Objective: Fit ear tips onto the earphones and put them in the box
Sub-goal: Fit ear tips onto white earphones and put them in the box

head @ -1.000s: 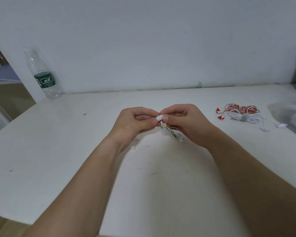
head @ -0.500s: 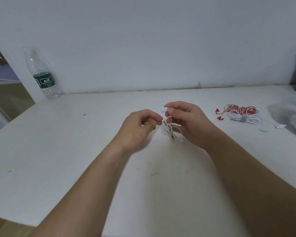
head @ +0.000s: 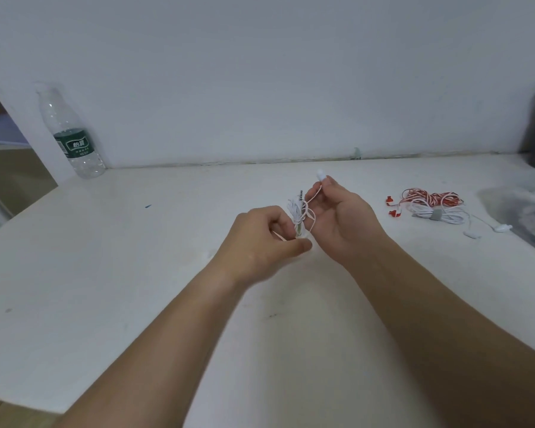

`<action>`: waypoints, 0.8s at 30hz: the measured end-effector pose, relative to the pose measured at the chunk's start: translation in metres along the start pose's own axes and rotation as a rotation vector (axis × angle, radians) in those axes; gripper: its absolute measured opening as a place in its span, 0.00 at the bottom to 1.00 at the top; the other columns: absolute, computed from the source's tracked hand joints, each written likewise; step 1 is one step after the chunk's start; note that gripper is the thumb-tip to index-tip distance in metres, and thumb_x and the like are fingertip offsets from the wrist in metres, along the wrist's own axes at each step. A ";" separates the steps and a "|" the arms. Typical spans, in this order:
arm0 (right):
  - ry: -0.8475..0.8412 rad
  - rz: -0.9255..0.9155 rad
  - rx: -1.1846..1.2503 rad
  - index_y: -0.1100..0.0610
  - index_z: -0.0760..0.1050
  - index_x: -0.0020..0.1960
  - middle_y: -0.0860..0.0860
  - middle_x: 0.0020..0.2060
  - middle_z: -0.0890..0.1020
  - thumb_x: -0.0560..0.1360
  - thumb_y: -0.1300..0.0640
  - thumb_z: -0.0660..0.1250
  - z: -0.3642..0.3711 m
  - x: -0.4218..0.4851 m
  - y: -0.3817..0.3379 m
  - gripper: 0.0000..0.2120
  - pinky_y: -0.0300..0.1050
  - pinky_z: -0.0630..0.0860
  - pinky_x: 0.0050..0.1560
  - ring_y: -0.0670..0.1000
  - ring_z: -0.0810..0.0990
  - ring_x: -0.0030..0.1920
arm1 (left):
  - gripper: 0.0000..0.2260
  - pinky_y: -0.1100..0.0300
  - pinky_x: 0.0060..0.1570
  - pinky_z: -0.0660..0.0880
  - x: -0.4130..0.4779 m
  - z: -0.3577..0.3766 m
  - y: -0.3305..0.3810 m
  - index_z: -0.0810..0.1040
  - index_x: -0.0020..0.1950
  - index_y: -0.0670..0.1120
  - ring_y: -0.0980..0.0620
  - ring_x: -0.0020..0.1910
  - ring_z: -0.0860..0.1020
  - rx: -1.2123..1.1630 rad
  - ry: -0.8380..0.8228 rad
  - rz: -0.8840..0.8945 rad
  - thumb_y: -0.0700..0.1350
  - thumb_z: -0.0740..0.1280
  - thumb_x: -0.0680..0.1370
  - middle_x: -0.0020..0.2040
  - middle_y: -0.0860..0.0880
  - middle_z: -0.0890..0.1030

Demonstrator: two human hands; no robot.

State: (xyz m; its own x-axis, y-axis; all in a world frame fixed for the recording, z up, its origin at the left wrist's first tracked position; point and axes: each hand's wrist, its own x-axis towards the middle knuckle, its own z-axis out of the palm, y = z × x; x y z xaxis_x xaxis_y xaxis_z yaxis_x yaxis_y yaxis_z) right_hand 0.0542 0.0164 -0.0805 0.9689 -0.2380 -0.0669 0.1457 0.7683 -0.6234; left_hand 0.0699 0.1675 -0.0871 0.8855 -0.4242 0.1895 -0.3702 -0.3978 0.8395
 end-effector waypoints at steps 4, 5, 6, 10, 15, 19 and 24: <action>0.076 -0.004 0.101 0.59 0.75 0.50 0.51 0.35 0.75 0.83 0.62 0.60 0.003 0.001 0.002 0.06 0.49 0.79 0.43 0.48 0.77 0.35 | 0.09 0.53 0.39 0.79 0.003 -0.001 0.000 0.79 0.39 0.45 0.49 0.32 0.80 -0.064 -0.041 0.002 0.44 0.79 0.70 0.34 0.45 0.84; 0.091 0.001 0.112 0.59 0.75 0.50 0.52 0.35 0.75 0.83 0.62 0.61 0.003 0.000 0.002 0.05 0.49 0.79 0.43 0.49 0.77 0.35 | 0.09 0.50 0.42 0.80 0.003 -0.001 -0.001 0.79 0.40 0.45 0.45 0.33 0.81 -0.078 -0.047 -0.001 0.42 0.78 0.70 0.34 0.45 0.84; 0.103 0.005 0.110 0.59 0.75 0.50 0.52 0.35 0.75 0.83 0.62 0.61 0.003 0.000 0.003 0.05 0.49 0.79 0.42 0.49 0.77 0.35 | 0.08 0.47 0.43 0.80 0.003 -0.002 -0.002 0.79 0.40 0.45 0.44 0.34 0.81 -0.083 -0.039 -0.003 0.41 0.77 0.71 0.34 0.45 0.84; 0.137 -0.004 0.032 0.58 0.75 0.50 0.50 0.33 0.76 0.82 0.62 0.61 0.004 -0.003 0.002 0.05 0.52 0.78 0.53 0.48 0.77 0.35 | 0.06 0.41 0.43 0.82 0.006 -0.003 -0.005 0.78 0.41 0.46 0.41 0.37 0.83 -0.078 0.048 -0.040 0.36 0.73 0.71 0.36 0.45 0.83; 0.166 -0.044 -0.154 0.59 0.75 0.50 0.51 0.31 0.76 0.79 0.63 0.65 0.004 -0.004 0.002 0.01 0.48 0.78 0.45 0.52 0.77 0.39 | 0.07 0.42 0.42 0.80 0.007 -0.008 -0.007 0.78 0.42 0.48 0.49 0.33 0.80 -0.091 0.130 -0.073 0.35 0.68 0.73 0.35 0.51 0.77; 0.263 -0.097 -0.333 0.60 0.77 0.53 0.52 0.34 0.76 0.77 0.65 0.68 0.002 -0.004 -0.001 0.06 0.49 0.83 0.45 0.51 0.76 0.37 | 0.10 0.48 0.45 0.82 0.011 -0.012 -0.010 0.83 0.45 0.52 0.48 0.37 0.80 -0.087 0.157 -0.042 0.38 0.66 0.76 0.39 0.52 0.78; 0.302 -0.164 -0.826 0.56 0.82 0.51 0.50 0.38 0.78 0.76 0.62 0.65 -0.003 -0.007 -0.001 0.08 0.46 0.80 0.40 0.49 0.76 0.35 | 0.08 0.70 0.35 0.71 0.011 -0.013 -0.011 0.81 0.49 0.52 0.56 0.35 0.79 -0.099 0.224 -0.039 0.40 0.73 0.73 0.41 0.56 0.80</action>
State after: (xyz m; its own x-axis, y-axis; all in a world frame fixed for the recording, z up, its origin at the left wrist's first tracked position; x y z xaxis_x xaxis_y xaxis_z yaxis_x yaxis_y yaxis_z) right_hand 0.0463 0.0155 -0.0817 0.8375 -0.5434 -0.0575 -0.0260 0.0655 -0.9975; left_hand 0.0876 0.1779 -0.0872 0.9427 -0.2148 0.2552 -0.3152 -0.3234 0.8922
